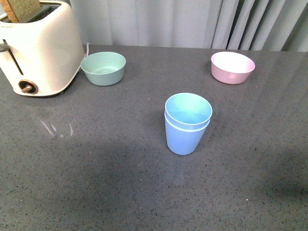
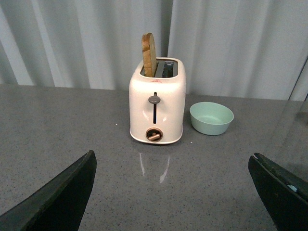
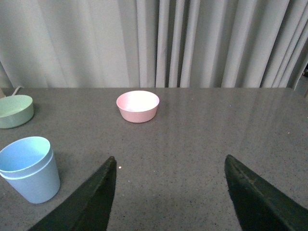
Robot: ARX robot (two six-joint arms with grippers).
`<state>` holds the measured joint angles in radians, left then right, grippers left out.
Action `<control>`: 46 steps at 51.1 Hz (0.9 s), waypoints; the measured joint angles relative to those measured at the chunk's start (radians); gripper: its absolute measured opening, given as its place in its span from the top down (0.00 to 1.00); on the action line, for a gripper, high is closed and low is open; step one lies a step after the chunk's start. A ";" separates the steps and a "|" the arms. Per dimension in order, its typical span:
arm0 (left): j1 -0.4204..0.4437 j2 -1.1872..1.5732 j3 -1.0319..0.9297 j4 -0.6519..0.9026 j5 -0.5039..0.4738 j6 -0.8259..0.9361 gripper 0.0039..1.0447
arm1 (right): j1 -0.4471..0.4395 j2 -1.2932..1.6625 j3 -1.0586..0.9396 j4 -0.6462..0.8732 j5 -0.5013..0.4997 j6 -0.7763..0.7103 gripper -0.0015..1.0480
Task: Stack blue cups with both arms
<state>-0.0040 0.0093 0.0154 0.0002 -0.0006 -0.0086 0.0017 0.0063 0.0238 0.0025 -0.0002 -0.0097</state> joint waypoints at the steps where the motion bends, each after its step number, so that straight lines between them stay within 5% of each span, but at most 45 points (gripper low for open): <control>1: 0.000 0.000 0.000 0.000 0.000 0.000 0.08 | 0.000 0.000 0.000 0.000 0.000 0.000 0.30; 10: 0.000 0.000 0.000 0.000 0.000 0.000 0.08 | 0.000 0.000 0.000 0.000 0.000 0.001 0.07; 46: 0.000 0.000 0.000 0.000 0.000 0.000 0.08 | 0.000 0.000 0.000 0.000 0.000 0.002 0.09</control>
<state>-0.0044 0.0093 0.0154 0.0002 -0.0006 -0.0086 0.0017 0.0063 0.0238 0.0025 -0.0002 -0.0078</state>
